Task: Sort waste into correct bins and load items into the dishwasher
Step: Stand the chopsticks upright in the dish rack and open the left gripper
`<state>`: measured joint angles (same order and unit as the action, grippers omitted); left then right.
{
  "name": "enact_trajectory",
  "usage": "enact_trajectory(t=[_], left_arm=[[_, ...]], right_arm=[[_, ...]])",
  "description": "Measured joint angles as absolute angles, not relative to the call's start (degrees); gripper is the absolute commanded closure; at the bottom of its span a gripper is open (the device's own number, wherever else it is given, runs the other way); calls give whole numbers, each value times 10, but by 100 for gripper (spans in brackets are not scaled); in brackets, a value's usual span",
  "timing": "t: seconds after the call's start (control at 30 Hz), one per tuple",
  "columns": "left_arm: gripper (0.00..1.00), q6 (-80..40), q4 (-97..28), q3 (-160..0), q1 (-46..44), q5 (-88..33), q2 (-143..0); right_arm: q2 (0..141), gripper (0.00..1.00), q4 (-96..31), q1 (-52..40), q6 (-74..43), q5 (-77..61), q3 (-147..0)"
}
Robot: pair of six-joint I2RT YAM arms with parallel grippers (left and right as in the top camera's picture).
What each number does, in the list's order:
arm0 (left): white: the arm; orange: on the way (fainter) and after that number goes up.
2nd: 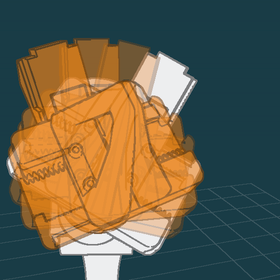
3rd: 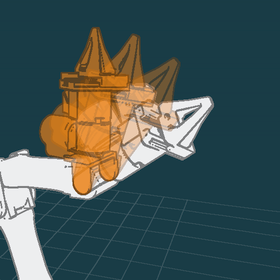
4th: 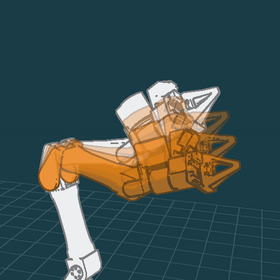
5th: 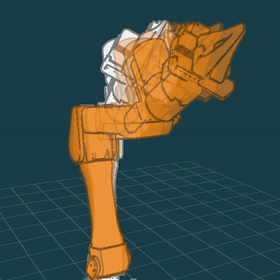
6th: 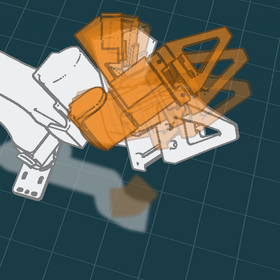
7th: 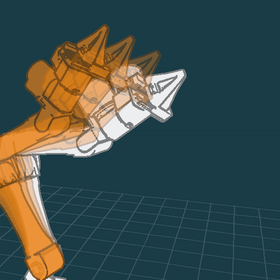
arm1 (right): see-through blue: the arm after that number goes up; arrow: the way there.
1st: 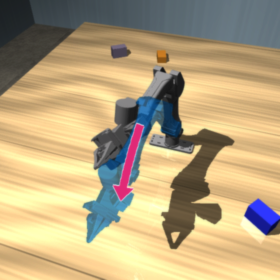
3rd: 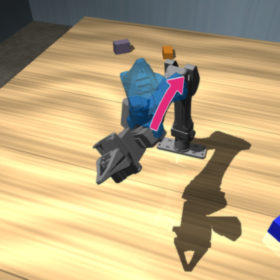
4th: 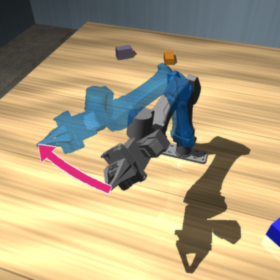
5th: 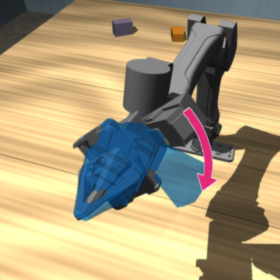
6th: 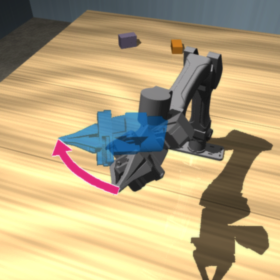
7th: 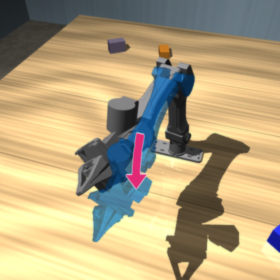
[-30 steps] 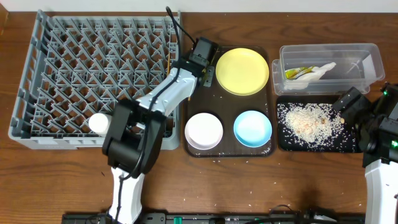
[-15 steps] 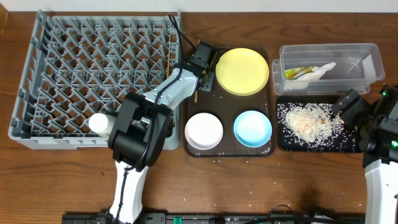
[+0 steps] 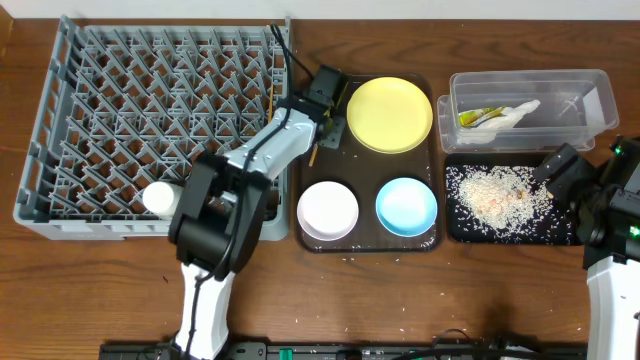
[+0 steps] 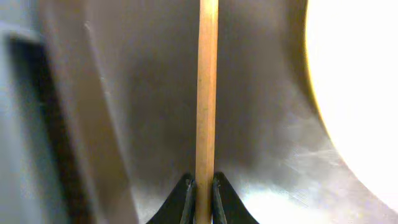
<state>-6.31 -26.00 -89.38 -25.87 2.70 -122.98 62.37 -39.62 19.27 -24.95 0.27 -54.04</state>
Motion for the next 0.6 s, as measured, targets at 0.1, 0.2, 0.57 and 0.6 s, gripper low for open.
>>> enact_trajectory(t=[0.1, 0.2, 0.57, 0.6], left_arm=[[90, -63, -283, -893, -258, 22, -1138], [89, -63, -331, -894, -249, 20, -1016], [90, -106, -439, -880, -155, 29, -994], [90, -107, -440, -876, -153, 27, -1011]], right_arm=[[624, 1, -396, 193, -249, 3, -540], [624, 1, -396, 193, -249, 3, -540], [624, 1, -396, 193, -249, 3, -540], [624, 1, -396, 193, -249, 3, -540]])
